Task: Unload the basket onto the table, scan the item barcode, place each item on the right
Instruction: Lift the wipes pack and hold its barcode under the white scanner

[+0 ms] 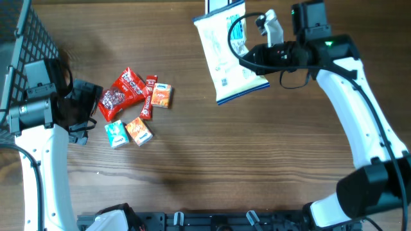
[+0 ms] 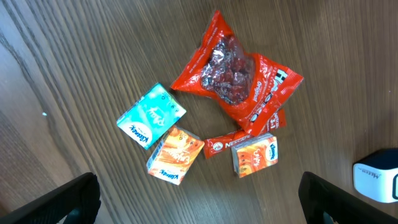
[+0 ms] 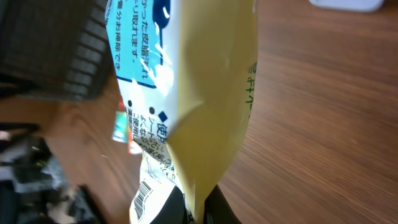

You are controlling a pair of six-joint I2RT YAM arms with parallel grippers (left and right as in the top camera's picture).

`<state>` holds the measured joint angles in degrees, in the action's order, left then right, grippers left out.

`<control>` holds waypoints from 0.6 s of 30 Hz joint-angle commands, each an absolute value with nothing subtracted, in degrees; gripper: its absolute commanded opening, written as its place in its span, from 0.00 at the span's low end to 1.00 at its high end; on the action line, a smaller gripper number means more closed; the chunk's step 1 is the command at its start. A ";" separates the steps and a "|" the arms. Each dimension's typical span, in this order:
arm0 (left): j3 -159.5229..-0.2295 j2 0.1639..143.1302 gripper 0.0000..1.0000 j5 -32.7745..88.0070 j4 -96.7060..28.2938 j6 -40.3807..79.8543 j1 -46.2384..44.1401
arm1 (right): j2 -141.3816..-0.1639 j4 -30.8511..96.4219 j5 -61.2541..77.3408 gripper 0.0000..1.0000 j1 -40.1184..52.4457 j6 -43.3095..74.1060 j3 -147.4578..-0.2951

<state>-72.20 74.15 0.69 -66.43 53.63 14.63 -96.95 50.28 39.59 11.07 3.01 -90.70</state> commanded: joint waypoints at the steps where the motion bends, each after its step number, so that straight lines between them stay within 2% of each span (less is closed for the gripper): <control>1: -72.36 74.26 1.00 -0.10 -66.28 52.90 14.92 | -93.89 47.35 52.40 0.04 8.45 10.39 -92.03; 5: -72.36 74.26 1.00 -0.10 -66.28 52.90 14.92 | -93.91 45.01 60.36 0.04 5.19 14.76 -92.03; 18: -72.36 74.26 1.00 -0.10 -66.32 52.90 14.92 | -93.91 40.69 67.02 0.04 2.17 20.14 -92.03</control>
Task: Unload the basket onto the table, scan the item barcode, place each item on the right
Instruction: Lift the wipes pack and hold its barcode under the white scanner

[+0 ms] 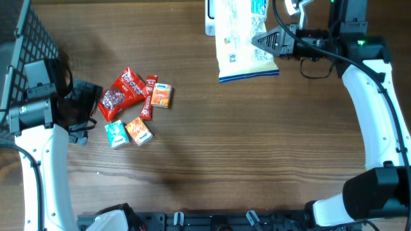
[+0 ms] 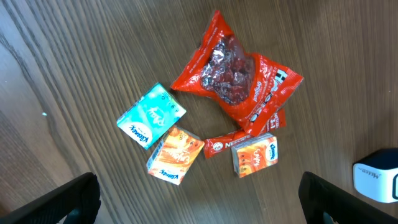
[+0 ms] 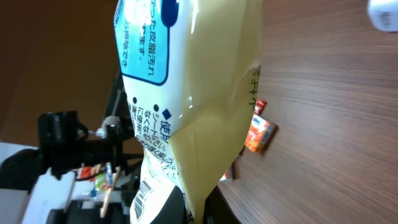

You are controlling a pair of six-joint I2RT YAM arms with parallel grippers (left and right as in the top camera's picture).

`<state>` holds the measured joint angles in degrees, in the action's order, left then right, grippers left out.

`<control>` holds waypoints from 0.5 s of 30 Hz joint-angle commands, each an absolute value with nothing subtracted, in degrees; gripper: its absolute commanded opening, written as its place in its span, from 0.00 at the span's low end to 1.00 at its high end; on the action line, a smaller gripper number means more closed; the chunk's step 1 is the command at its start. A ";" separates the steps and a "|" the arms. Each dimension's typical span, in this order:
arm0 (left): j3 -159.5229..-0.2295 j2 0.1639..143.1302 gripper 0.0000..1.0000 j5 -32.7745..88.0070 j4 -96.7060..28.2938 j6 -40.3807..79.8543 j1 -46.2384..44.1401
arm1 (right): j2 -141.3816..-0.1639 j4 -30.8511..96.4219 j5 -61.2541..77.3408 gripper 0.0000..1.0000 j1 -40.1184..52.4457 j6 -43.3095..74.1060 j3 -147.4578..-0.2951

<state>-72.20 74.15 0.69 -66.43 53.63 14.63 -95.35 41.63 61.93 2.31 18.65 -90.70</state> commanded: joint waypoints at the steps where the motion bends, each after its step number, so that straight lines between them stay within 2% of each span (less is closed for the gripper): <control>1: -72.36 74.26 1.00 -0.10 -66.32 52.90 14.92 | -93.91 40.69 67.09 0.04 2.17 20.16 -92.03; 15: -72.36 74.26 1.00 -0.10 -66.30 52.90 14.92 | -93.91 39.72 66.15 0.04 2.17 19.53 -92.03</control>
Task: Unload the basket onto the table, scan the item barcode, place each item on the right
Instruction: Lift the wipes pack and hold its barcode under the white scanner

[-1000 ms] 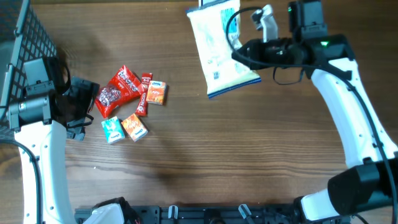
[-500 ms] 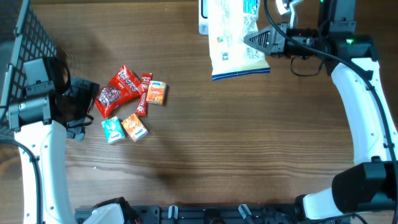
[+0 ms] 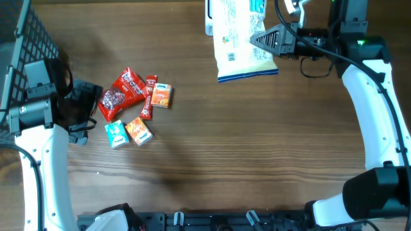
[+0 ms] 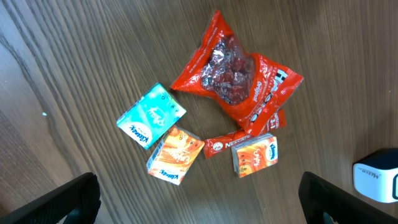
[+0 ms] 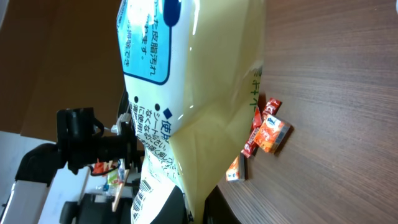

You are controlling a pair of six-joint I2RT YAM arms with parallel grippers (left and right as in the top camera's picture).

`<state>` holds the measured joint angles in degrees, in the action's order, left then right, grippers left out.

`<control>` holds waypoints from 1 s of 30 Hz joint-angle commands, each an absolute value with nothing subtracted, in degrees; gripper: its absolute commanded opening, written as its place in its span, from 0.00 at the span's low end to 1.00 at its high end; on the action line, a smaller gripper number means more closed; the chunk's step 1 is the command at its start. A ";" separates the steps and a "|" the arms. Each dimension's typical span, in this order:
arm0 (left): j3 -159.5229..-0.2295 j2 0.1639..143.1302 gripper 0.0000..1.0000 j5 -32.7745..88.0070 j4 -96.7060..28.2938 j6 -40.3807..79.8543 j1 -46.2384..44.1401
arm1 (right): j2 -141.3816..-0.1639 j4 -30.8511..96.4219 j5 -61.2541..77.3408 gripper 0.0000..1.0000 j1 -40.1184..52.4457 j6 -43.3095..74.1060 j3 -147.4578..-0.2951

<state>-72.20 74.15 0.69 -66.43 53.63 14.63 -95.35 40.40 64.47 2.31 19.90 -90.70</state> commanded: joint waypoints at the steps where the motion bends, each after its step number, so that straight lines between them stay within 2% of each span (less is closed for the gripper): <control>1: -72.36 74.26 1.00 -0.10 -66.30 52.90 14.92 | -93.91 39.77 65.78 0.04 2.17 19.53 -92.03; 5: -72.38 74.26 1.00 -0.10 -66.28 52.90 14.92 | -93.91 39.77 64.75 0.04 2.24 19.55 -92.03; 9: -72.36 74.26 1.00 -0.10 -66.28 52.90 14.92 | -93.91 39.90 57.39 0.04 3.11 19.57 -92.03; 22: -72.36 74.26 1.00 -0.10 -66.26 52.90 14.92 | -93.91 37.06 -2.68 0.04 17.28 15.09 -92.03; 25: -72.36 74.26 1.00 -0.10 -66.28 52.90 14.92 | -93.95 35.22 -12.14 0.04 20.08 12.91 -92.03; 30: -72.36 74.26 1.00 -0.10 -66.28 52.90 14.92 | -94.41 31.70 -19.49 0.04 23.05 8.60 -92.03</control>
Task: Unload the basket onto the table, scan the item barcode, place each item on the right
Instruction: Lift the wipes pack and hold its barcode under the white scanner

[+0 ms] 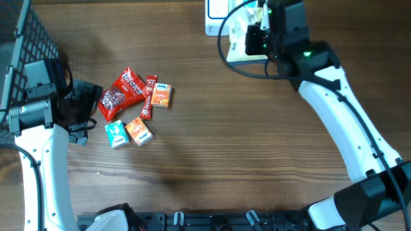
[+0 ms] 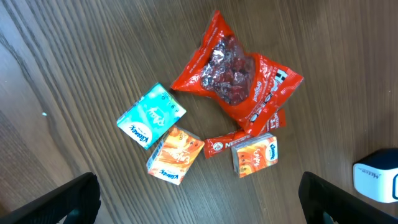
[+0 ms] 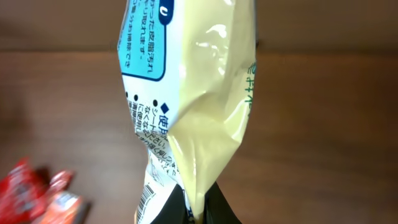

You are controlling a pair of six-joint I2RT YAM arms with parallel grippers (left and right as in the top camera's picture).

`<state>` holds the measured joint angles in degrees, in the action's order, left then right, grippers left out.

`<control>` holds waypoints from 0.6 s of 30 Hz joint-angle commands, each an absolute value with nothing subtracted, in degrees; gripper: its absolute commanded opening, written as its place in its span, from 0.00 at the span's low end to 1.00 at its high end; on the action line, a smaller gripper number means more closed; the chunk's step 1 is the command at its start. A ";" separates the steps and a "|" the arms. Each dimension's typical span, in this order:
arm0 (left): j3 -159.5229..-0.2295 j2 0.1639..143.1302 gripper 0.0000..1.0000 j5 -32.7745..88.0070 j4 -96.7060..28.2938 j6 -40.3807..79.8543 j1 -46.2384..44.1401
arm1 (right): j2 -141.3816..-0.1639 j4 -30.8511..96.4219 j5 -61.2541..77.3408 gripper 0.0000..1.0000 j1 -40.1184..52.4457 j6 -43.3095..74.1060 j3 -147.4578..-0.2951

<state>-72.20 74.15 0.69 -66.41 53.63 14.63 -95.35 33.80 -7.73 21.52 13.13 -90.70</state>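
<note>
A pale yellow snack bag with a blue printed panel hangs from my right gripper, which is shut on its lower edge. A barcode shows on the bag next to the fingers. Overhead, the right gripper is at the table's far edge, and only a strip of the bag shows under the wrist, beside the white scanner. My left gripper stands open at the left, above the table, holding nothing.
A cluster of small snacks lies left of centre: a red candy bag, a teal pack, two orange packs and a red stick. A black wire basket fills the far left corner.
My right wrist has turned and shifted left. The bag, seen spread flat from overhead before, now sits mostly hidden under the wrist by the scanner. The left arm and snacks are unchanged.
First my right gripper held the bag over the table's far middle, tilted. Then it held the bag at the far edge over the scanner, and it stayed there a moment later. Now the wrist has rotated with the bag still gripped. The left arm never moved.
</note>
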 commanded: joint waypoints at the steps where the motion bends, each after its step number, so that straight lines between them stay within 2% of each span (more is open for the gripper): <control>1: -72.36 74.26 1.00 -0.10 -66.28 52.90 14.92 | -94.63 31.20 -19.97 0.04 23.29 7.92 -92.01; 9: -72.36 74.26 1.00 -0.12 -66.28 52.90 14.92 | -99.31 24.82 -25.02 0.04 23.73 1.85 -92.01; 14: -72.36 74.26 1.00 -0.12 -66.28 52.90 14.92 | -104.62 10.76 -25.85 0.04 24.51 -15.97 -92.01; 15: -72.36 74.26 1.00 -0.12 -66.26 52.90 14.92 | -109.73 -0.73 -30.17 0.04 25.87 -28.12 -92.01; 18: -72.36 74.26 1.00 -0.12 -66.28 52.90 14.92 | -116.64 -14.04 -36.25 0.04 27.35 -43.31 -92.01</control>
